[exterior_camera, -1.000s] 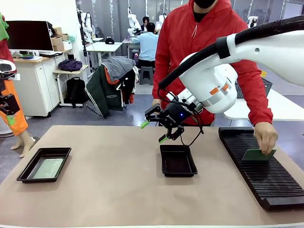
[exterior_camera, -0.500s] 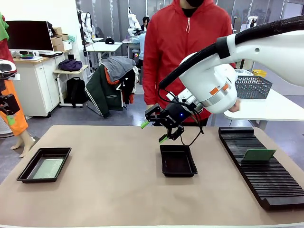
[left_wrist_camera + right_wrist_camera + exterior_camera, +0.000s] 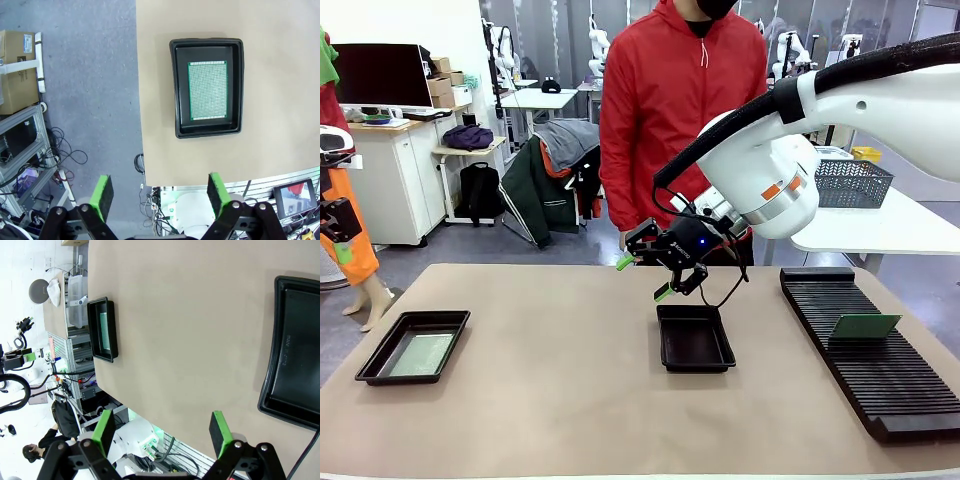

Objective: Inspect and transfer BCBs to ESD trays.
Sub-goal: Pick up the Blank PCB from the PCB Rack and place it in the right ESD tray.

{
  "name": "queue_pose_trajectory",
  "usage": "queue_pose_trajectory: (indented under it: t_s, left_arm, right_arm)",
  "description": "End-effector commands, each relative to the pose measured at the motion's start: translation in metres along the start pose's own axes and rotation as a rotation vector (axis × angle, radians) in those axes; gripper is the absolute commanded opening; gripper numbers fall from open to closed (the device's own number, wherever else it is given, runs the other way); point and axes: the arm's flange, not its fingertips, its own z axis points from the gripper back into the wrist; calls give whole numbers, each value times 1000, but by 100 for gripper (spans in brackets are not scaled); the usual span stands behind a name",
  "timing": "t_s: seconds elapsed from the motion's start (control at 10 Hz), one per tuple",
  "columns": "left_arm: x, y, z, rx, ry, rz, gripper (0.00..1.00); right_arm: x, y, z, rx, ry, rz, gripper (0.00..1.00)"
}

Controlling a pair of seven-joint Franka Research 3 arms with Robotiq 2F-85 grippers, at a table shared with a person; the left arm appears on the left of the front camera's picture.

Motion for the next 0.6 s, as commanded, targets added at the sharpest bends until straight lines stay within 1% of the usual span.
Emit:
queue_pose_trajectory:
  t_s: [0.0,0.3,0.5]
  left_arm:
    - [1,1,-2,0,-4,0,100]
    - [1,1,-2,0,-4,0,100]
    - [1,1,-2,0,-4,0,100]
  right_arm:
    - [0,0,0,0,0,0,100]
    - [-15,1,38,-40,-5,121,100]
    - [-28,1,84,-90,1,233,100]
